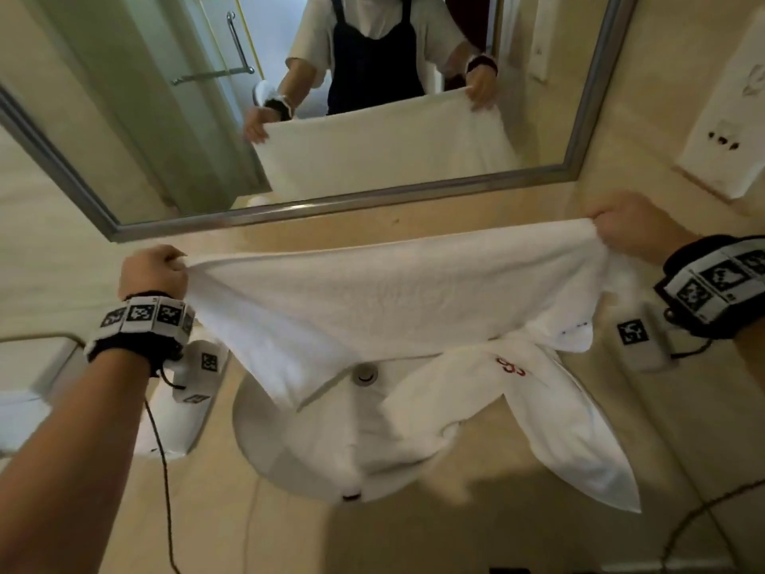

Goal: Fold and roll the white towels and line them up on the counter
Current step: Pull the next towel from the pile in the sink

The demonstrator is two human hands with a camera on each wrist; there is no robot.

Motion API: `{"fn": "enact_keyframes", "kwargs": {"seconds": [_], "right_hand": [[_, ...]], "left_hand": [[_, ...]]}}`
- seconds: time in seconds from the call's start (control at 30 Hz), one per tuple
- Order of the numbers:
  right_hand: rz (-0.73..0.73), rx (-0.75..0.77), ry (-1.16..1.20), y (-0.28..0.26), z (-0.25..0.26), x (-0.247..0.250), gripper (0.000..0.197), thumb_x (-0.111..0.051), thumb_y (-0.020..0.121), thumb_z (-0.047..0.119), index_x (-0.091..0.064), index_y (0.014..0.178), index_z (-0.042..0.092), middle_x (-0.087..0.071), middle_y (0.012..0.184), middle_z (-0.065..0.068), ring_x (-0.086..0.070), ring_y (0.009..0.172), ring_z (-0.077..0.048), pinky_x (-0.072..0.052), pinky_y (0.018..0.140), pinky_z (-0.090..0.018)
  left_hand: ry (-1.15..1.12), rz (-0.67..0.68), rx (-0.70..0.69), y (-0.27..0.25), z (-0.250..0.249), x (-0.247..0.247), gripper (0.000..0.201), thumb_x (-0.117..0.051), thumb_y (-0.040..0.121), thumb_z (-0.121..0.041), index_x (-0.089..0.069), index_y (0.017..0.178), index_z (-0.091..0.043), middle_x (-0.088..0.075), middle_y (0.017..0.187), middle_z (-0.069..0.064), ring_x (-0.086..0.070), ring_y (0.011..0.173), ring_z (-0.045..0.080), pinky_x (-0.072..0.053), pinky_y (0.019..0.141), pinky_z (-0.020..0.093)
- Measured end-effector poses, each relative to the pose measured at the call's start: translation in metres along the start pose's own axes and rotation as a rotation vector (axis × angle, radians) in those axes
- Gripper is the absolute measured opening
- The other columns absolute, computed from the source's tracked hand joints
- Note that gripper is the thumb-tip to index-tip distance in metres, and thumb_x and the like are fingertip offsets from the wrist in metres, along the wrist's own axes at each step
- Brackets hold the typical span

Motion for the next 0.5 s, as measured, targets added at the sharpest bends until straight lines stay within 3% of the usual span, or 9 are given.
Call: {"fn": "enact_keyframes", "kwargs": {"seconds": [0.03, 0.1, 0.17, 0.2, 0.27, 0.3, 0.33, 0.4, 0.5], "right_hand": [[0.09, -0.027, -0.023, -0.003, -0.003, -0.014, 0.039, -0.042, 0.086, 0.013, -0.062, 0.105, -0.014, -0.06, 0.109, -0.027, -0.05, 0.091, -0.032, -0.033, 0.075, -0.03], [0.275, -0.063, -0.096, -0.011, -0.013, -0.045, 0.032, -0.039, 0.097, 0.008, -0.059, 0.112, -0.012, -0.057, 0.118, -0.028, -0.052, 0.101, -0.036, -0.035, 0.081, -0.033], [0.452, -0.027, -0.132, -0.021, -0.019, -0.077, 0.036, -0.042, 0.098, 0.022, -0.061, 0.112, -0.006, -0.057, 0.121, -0.023, -0.052, 0.109, -0.031, -0.037, 0.087, -0.034], [0.535, -0.01, -0.135, -0.027, -0.021, -0.09, 0.044, -0.048, 0.093, 0.04, -0.064, 0.108, 0.002, -0.06, 0.118, -0.017, -0.054, 0.105, -0.027, -0.038, 0.086, -0.03], [0.673, 0.01, -0.188, -0.038, -0.028, -0.112, 0.064, -0.061, 0.06, 0.074, -0.066, 0.097, 0.022, -0.066, 0.104, 0.0, -0.06, 0.094, -0.014, -0.042, 0.077, -0.02], [0.724, 0.032, -0.232, -0.041, -0.032, -0.122, 0.063, -0.064, 0.047, 0.073, -0.064, 0.091, 0.027, -0.067, 0.096, 0.005, -0.06, 0.086, -0.009, -0.042, 0.069, -0.016], [0.756, 0.05, -0.275, -0.043, -0.036, -0.131, 0.055, -0.065, 0.045, 0.064, -0.062, 0.087, 0.028, -0.065, 0.09, 0.006, -0.059, 0.079, -0.006, -0.041, 0.062, -0.015], [0.717, 0.052, -0.331, -0.036, -0.047, -0.141, 0.038, -0.07, 0.059, 0.038, -0.064, 0.093, 0.023, -0.064, 0.089, 0.001, -0.058, 0.078, -0.012, -0.038, 0.057, -0.016], [0.554, 0.055, -0.398, -0.014, -0.061, -0.144, 0.035, -0.06, 0.078, 0.002, -0.064, 0.112, 0.006, -0.064, 0.104, -0.015, -0.058, 0.093, -0.029, -0.041, 0.066, -0.03]], "left_hand": [[-0.023, 0.004, 0.034, -0.005, 0.012, -0.003, 0.032, -0.045, 0.085, 0.003, -0.066, 0.109, 0.003, -0.063, 0.111, 0.031, -0.056, 0.106, 0.045, -0.046, 0.093, 0.045], [-0.094, -0.029, 0.138, -0.019, 0.04, -0.004, 0.034, -0.043, 0.084, 0.006, -0.066, 0.109, 0.006, -0.062, 0.11, 0.033, -0.056, 0.106, 0.046, -0.044, 0.093, 0.043], [-0.164, -0.034, 0.258, -0.041, 0.071, -0.009, 0.035, -0.041, 0.085, 0.005, -0.066, 0.11, 0.002, -0.064, 0.109, 0.028, -0.058, 0.105, 0.042, -0.045, 0.089, 0.041], [-0.196, 0.017, 0.3, -0.053, 0.085, -0.018, 0.035, -0.041, 0.086, 0.001, -0.066, 0.111, -0.005, -0.065, 0.108, 0.023, -0.059, 0.103, 0.039, -0.045, 0.084, 0.039], [-0.275, 0.096, 0.428, -0.076, 0.121, -0.038, 0.032, -0.047, 0.089, -0.01, -0.063, 0.115, -0.016, -0.063, 0.109, 0.014, -0.059, 0.096, 0.032, -0.043, 0.076, 0.035], [-0.337, 0.097, 0.504, -0.087, 0.137, -0.046, 0.03, -0.05, 0.089, -0.015, -0.062, 0.116, -0.019, -0.063, 0.112, 0.014, -0.058, 0.094, 0.03, -0.044, 0.076, 0.035], [-0.403, 0.077, 0.579, -0.097, 0.152, -0.053, 0.029, -0.053, 0.088, -0.017, -0.062, 0.115, -0.02, -0.063, 0.114, 0.015, -0.059, 0.095, 0.03, -0.044, 0.078, 0.036], [-0.476, 0.034, 0.662, -0.111, 0.168, -0.063, 0.024, -0.052, 0.088, -0.017, -0.064, 0.109, -0.019, -0.063, 0.115, 0.018, -0.059, 0.101, 0.032, -0.043, 0.08, 0.036], [-0.428, 0.07, 0.639, -0.121, 0.172, -0.076, 0.028, -0.048, 0.091, -0.022, -0.063, 0.114, -0.015, -0.062, 0.115, 0.019, -0.056, 0.106, 0.037, -0.039, 0.082, 0.036]]}}
Point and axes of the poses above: each hand's wrist, its own y-axis towards the middle knuckle, its own x-axis out of the back of the hand, z = x × y, the point moved 10 cm from there along y, towards the middle knuckle
